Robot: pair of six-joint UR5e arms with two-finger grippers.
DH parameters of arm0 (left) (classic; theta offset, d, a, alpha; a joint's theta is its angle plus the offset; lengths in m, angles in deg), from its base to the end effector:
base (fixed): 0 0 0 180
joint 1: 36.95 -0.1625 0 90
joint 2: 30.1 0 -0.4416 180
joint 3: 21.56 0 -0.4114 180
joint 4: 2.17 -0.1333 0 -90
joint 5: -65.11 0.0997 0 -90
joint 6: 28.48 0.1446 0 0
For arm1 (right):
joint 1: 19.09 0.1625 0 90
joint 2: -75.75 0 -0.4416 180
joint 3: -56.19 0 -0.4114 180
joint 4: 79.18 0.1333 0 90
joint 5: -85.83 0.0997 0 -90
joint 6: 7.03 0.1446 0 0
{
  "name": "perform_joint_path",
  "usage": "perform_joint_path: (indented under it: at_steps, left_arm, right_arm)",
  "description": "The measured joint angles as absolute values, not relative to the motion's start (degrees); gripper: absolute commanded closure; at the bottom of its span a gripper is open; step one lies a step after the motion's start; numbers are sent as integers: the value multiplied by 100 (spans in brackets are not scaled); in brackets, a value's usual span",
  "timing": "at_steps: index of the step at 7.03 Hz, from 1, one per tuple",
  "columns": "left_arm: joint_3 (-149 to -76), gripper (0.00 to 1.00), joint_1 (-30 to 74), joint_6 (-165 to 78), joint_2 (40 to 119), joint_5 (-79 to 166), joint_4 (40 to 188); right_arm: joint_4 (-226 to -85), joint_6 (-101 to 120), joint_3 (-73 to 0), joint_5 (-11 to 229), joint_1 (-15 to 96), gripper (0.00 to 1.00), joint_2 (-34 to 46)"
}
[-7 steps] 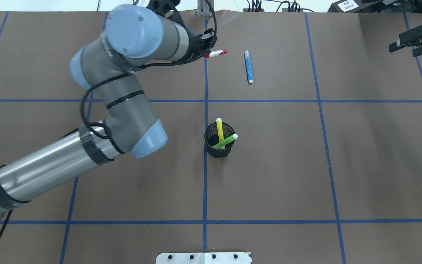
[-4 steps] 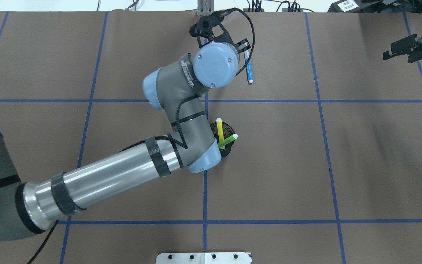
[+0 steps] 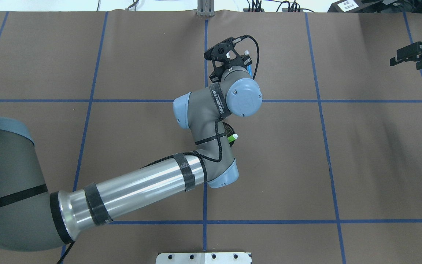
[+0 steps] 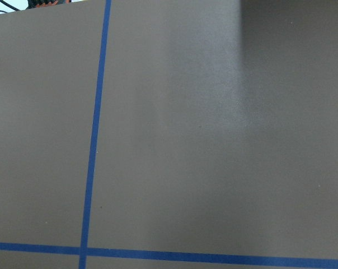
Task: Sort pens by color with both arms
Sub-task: 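Lower the red-capped marker beside the blue marker and open the left gripper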
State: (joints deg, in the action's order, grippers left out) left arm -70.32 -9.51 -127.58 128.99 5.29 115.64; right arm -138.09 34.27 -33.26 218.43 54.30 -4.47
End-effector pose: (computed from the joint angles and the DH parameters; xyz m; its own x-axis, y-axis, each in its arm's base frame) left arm 0.7355 -0.6140 0.1161 0.3731 -0.3478 -0.8602 0.8363 0.5275 0.1494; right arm -0.1450 -0.6100 0.5483 0.5797 0.0088 0.8148 -0.2192 0.9648 0.1455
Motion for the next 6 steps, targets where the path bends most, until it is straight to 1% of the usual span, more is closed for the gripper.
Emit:
perform_joint_path:
  at_steps: [2, 3, 4, 5, 6]
  left_arm:
    - [-6839, 100, -958, -12852, 12955, 650, 11570]
    - [-6734, 87, -956, -12907, 12994, 655, 11575]
    - [-6685, 44, -954, -12921, 13024, 640, 11579]
    - [-6676, 11, -953, -12903, 13034, 615, 11583]
    - [-6690, 1, -953, -12816, 13035, 590, 11585]
  right_arm:
    - [-13807, 3429, -3329, 21842, 5430, 1, -452]
    - [-13805, 3428, -3330, 21847, 5430, 1, -455]
    - [-13799, 3428, -3327, 21843, 5430, 1, -456]
    - [-13795, 3428, -3320, 21834, 5427, 0, -446]
    - [-13796, 3428, -3310, 21828, 5424, 0, -416]
